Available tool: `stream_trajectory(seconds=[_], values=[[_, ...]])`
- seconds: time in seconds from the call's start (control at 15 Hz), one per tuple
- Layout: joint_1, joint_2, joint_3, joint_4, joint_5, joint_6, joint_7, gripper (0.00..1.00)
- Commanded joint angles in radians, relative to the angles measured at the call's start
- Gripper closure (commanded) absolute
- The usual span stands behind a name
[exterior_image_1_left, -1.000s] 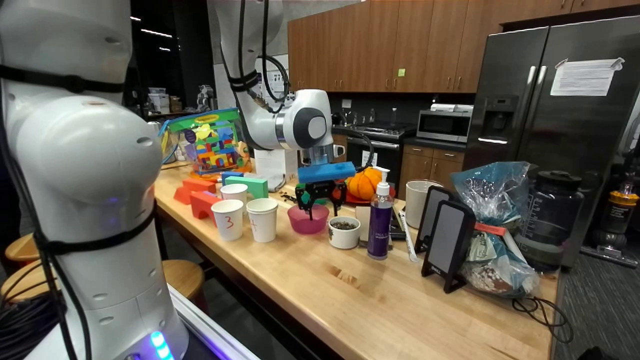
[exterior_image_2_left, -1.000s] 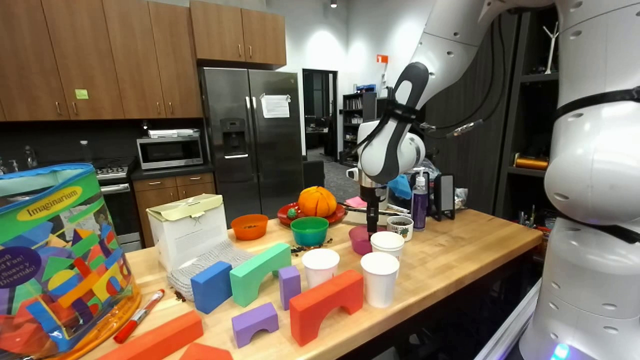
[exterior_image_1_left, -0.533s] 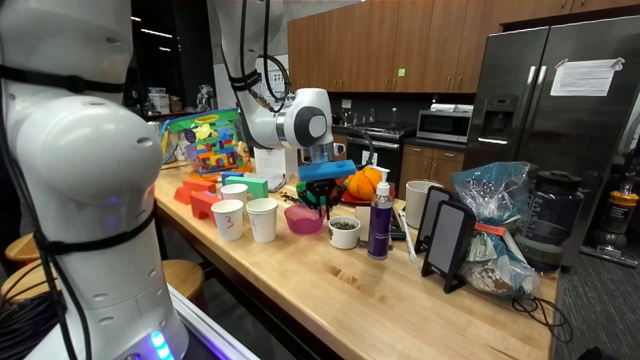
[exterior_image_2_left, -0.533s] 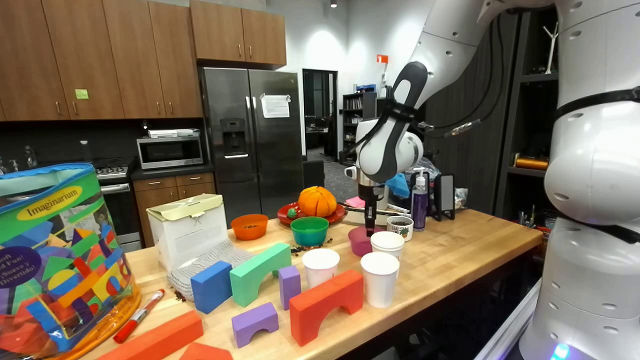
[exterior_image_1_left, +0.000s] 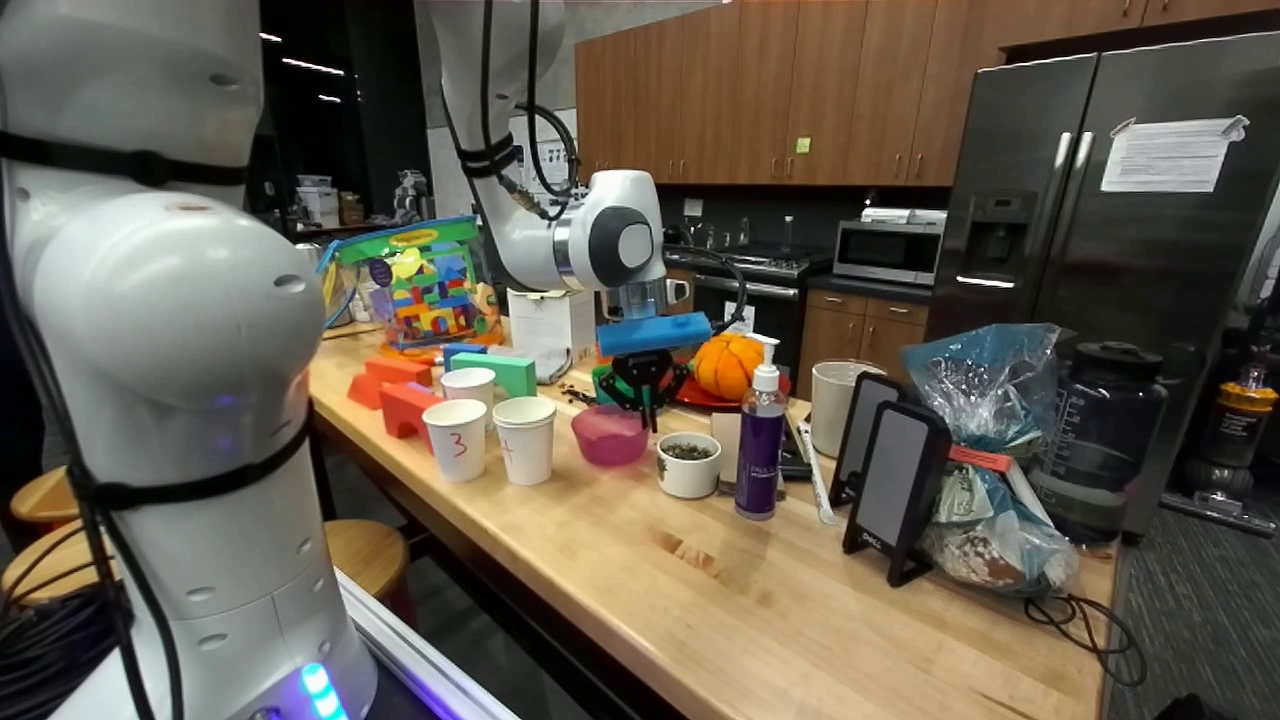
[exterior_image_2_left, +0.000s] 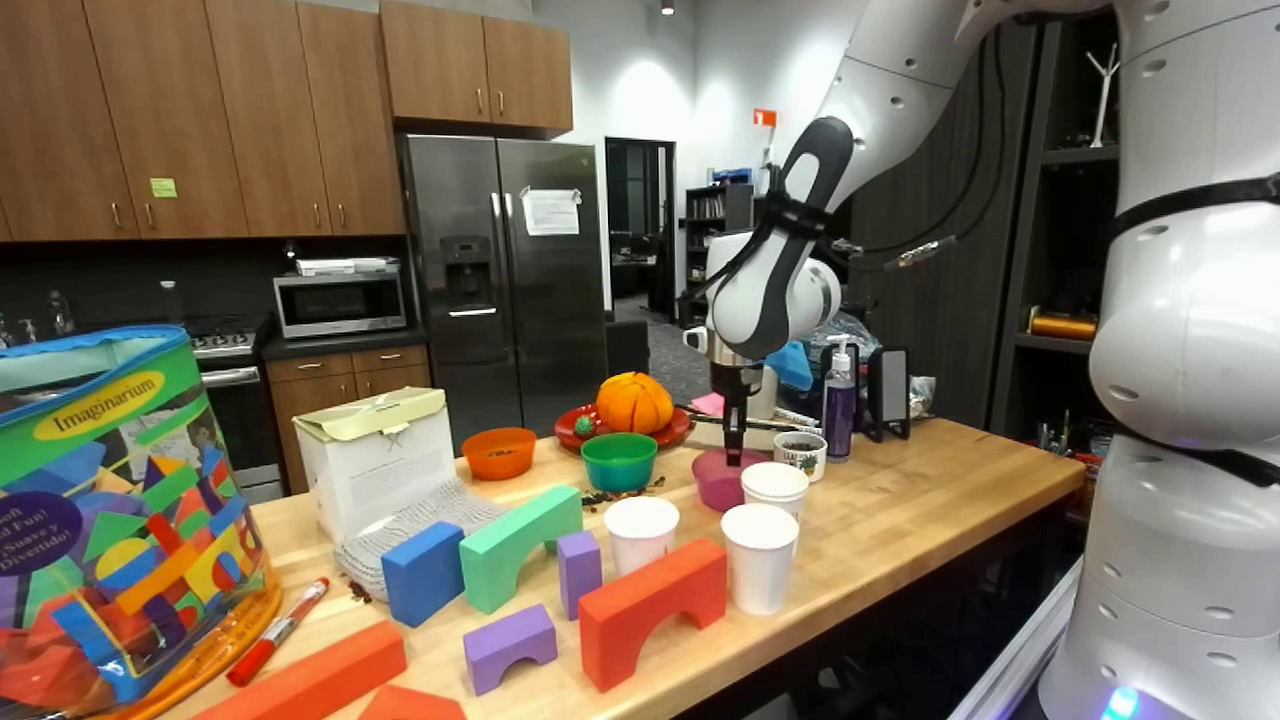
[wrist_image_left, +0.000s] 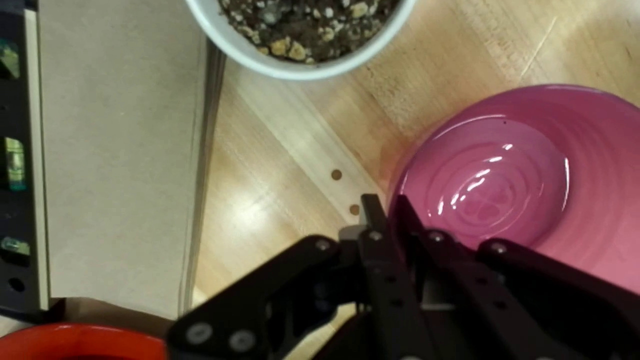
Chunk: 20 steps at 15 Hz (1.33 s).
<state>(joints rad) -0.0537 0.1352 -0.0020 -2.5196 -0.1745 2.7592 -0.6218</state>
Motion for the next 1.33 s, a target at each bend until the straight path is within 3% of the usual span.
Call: stream_trajectory(seconds=[0.0, 0.67, 1.0, 1.27], values=[[0.009, -0.034, 0.002, -0.006, -0.042, -0.025, 0.026, 0.98], [0.094, -0.143, 0.042, 0.056, -0.192, -0.280, 0.182, 0.99], [0.114, -0.177, 0.066, 0.096, -0.128, -0.330, 0.153, 0.99], [0.118, -0.167, 0.064, 0.136, 0.002, -0.326, 0.107, 0.99]])
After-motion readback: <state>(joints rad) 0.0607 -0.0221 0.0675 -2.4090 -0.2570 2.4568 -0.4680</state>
